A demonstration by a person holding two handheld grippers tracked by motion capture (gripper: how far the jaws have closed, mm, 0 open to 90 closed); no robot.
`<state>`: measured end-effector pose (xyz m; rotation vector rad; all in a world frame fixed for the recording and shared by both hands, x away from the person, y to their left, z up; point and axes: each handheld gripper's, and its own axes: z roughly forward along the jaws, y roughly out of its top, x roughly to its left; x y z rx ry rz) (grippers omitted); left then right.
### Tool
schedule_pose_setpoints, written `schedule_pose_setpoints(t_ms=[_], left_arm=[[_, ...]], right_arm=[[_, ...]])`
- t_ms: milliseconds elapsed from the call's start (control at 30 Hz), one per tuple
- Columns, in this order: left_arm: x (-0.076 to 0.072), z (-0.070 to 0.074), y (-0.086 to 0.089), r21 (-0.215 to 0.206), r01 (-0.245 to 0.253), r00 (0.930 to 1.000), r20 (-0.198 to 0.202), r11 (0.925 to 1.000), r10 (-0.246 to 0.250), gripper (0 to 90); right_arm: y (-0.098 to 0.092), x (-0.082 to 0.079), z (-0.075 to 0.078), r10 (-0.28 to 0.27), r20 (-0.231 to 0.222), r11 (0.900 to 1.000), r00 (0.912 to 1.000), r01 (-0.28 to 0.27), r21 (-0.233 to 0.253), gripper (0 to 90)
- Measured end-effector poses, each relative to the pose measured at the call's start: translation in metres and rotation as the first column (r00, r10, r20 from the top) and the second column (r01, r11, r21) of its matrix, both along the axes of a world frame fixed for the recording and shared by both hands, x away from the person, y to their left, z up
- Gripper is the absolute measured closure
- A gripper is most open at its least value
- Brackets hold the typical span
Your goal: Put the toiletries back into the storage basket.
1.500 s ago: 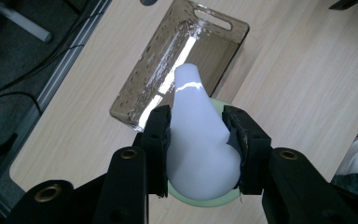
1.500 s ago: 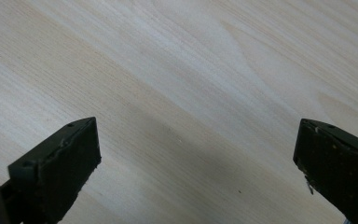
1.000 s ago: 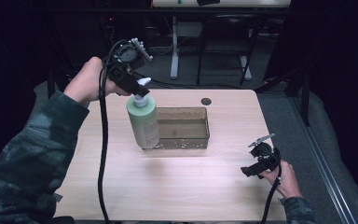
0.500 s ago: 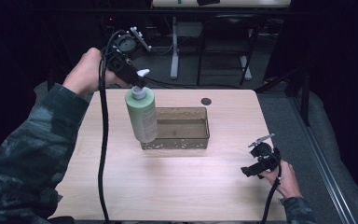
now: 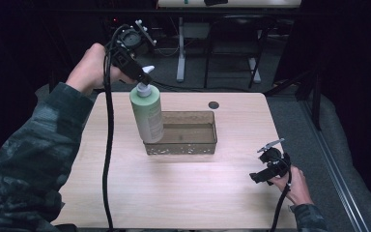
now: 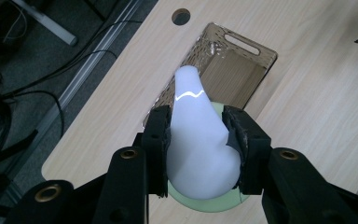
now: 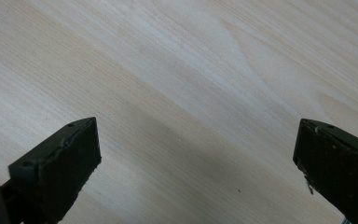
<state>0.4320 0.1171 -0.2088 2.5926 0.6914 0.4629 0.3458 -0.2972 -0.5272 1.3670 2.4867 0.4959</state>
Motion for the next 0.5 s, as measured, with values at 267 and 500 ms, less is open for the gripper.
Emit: schedule_pose_setpoints(t_ms=[267, 500], left_arm=[[0.008, -0.002, -0.003, 0.012, -0.012, 0.9999, 0.000, 0.9999, 0.012, 63.1], [0.017, -0.001, -0.002, 0.005, -0.025, 0.9997, -0.006, 0.9997, 0.025, 63.2]], right_arm=[[0.000, 0.000, 0.000, 0.000, 0.002, 1.000, 1.0000, 0.000, 0.001, 0.1], [0.000, 0.000, 0.000, -0.008, -0.003, 1.000, 1.0000, 0.008, 0.020, 0.1]])
